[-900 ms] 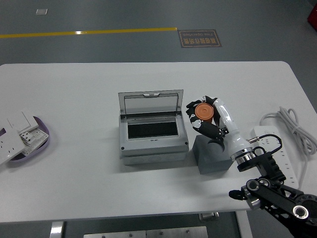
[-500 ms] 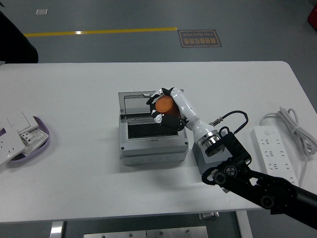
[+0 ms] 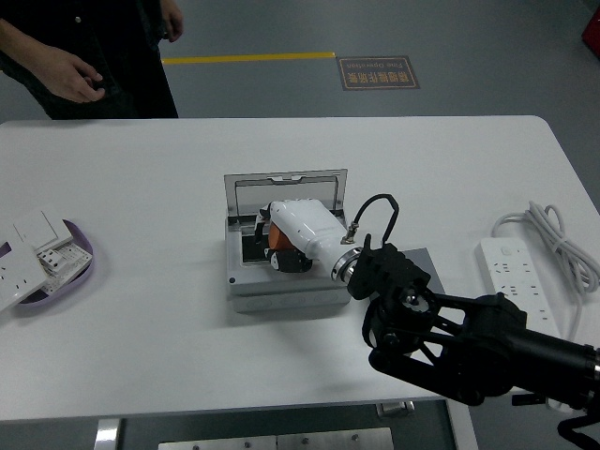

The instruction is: Pick up the cylinder from the cube,place it in the box,flap close box

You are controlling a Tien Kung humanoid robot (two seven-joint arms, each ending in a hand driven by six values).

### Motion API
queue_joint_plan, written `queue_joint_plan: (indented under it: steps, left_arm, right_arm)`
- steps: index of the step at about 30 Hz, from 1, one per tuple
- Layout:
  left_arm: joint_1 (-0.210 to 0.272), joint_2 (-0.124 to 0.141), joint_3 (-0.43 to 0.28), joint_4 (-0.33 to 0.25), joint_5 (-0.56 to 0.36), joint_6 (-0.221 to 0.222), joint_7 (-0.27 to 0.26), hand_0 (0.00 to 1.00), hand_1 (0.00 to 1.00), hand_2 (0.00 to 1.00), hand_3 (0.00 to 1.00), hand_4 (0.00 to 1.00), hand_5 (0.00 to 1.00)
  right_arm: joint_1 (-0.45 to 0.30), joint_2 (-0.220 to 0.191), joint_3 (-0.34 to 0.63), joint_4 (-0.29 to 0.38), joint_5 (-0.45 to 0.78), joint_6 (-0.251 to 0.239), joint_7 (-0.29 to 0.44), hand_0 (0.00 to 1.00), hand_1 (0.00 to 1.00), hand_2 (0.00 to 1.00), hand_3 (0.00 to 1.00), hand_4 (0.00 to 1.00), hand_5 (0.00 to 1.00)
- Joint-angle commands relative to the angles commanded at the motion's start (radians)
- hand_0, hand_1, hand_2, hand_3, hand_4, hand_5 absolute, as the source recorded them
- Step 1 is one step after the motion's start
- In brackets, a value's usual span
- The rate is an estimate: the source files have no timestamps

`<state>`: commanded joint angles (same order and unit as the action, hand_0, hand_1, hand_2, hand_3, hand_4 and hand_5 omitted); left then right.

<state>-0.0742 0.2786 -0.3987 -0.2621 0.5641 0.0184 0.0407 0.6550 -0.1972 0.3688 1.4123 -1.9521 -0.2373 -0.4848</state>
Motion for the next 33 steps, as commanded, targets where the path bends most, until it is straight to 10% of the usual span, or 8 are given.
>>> queue_joint_plan:
  steps: [1, 6, 7, 25, 33]
  left_arm:
    - [0.000, 0.000, 0.000, 0.000, 0.000, 0.000, 0.000, 0.594, 0.622, 0.615, 0.634, 0.684, 0.217]
    - [0.000, 0.000, 0.002, 0.000, -0.001, 0.000, 0.001, 0.594, 0.622, 0.615, 0.634, 0.684, 0.217]
    - [0.000, 0.000, 0.002, 0.000, -0.001, 0.000, 0.001, 0.594, 0.622, 0.615, 0.634, 0.683, 0.219]
    - [-0.004, 0.000, -0.003, -0.002, 0.006, -0.001, 0.001, 0.595, 0.623, 0.614, 0.633, 0.681, 0.216]
    - [0.000, -0.002, -0.022, -0.008, 0.022, -0.001, 0.003, 0.595, 0.623, 0.614, 0.633, 0.681, 0.213]
  right_arm:
    - [0.002, 0.000, -0.004, -0.002, -0.022, 0.006, -0.015, 0.164, 0.313, 0.426, 0.388, 0.221, 0.002]
    - [0.005, 0.002, -0.010, -0.006, -0.107, 0.007, -0.050, 0.164, 0.313, 0.426, 0.388, 0.221, 0.002]
    - [0.005, 0.002, -0.010, -0.007, -0.111, 0.005, -0.052, 0.536, 0.525, 0.560, 0.551, 0.582, 0.066]
    - [-0.004, -0.007, -0.023, -0.007, -0.065, -0.017, -0.049, 0.642, 0.596, 0.608, 0.621, 0.561, 0.342]
    - [-0.063, -0.088, 0.061, 0.121, 0.109, -0.111, 0.027, 0.641, 0.592, 0.604, 0.619, 0.567, 0.352]
